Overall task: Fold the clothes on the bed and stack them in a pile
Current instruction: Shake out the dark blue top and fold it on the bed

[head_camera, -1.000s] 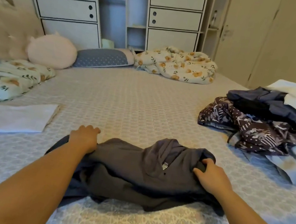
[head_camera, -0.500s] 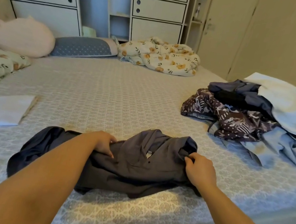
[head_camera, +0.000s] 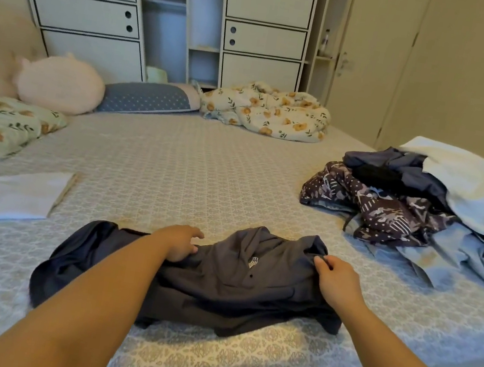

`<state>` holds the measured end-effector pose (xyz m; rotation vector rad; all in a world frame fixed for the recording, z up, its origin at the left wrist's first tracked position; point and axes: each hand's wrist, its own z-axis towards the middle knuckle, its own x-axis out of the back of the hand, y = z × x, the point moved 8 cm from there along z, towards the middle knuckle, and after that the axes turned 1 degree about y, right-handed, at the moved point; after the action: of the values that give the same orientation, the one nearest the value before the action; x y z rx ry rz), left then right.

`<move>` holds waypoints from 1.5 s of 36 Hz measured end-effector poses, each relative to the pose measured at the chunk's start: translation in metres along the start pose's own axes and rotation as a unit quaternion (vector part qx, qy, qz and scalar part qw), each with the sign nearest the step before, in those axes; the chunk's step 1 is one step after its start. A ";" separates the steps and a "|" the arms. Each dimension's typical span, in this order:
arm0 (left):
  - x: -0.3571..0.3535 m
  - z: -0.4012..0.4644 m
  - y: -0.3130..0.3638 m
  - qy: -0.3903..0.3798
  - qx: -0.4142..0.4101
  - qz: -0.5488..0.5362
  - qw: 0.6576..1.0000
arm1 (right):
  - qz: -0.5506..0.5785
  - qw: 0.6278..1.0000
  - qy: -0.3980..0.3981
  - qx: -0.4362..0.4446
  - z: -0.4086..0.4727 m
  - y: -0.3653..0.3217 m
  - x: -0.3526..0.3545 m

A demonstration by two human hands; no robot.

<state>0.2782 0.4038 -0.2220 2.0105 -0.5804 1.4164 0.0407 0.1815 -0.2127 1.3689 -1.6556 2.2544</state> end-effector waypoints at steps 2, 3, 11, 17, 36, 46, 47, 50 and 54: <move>-0.009 0.006 0.009 -0.013 -0.011 0.015 1.000 | -0.009 1.000 0.003 -0.002 0.000 0.001 0.002; -0.013 0.009 0.013 -0.025 -0.012 0.026 0.999 | -0.014 1.000 0.004 -0.004 0.000 0.002 0.002; -0.007 0.019 0.013 0.005 -0.016 0.112 0.994 | -0.031 0.999 -0.014 -0.021 0.000 0.011 -0.004; 0.000 0.015 0.008 0.081 -0.059 0.144 0.985 | -0.052 0.999 0.005 -0.013 0.005 0.010 -0.002; 0.086 -0.026 -0.036 0.318 0.005 -0.235 0.918 | -0.062 0.998 0.014 0.001 0.014 0.013 0.016; 0.129 -0.064 -0.038 0.238 -0.002 -0.199 0.951 | -0.067 0.995 -0.011 0.079 0.030 -0.040 0.030; 0.131 -0.068 -0.043 0.221 0.005 -0.205 0.953 | -0.068 0.993 -0.015 0.093 0.031 -0.049 0.033; 0.136 -0.082 -0.057 0.171 0.036 -0.234 0.956 | -0.057 0.989 -0.018 0.134 0.033 -0.080 0.043; 0.136 -0.102 -0.070 0.084 0.079 -0.099 0.988 | -0.063 0.983 -0.026 0.169 0.032 -0.112 0.050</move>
<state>0.3005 0.5233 -0.0841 1.9819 -0.1950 1.5292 0.0843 0.1829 -0.0936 1.5589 -1.1940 2.5264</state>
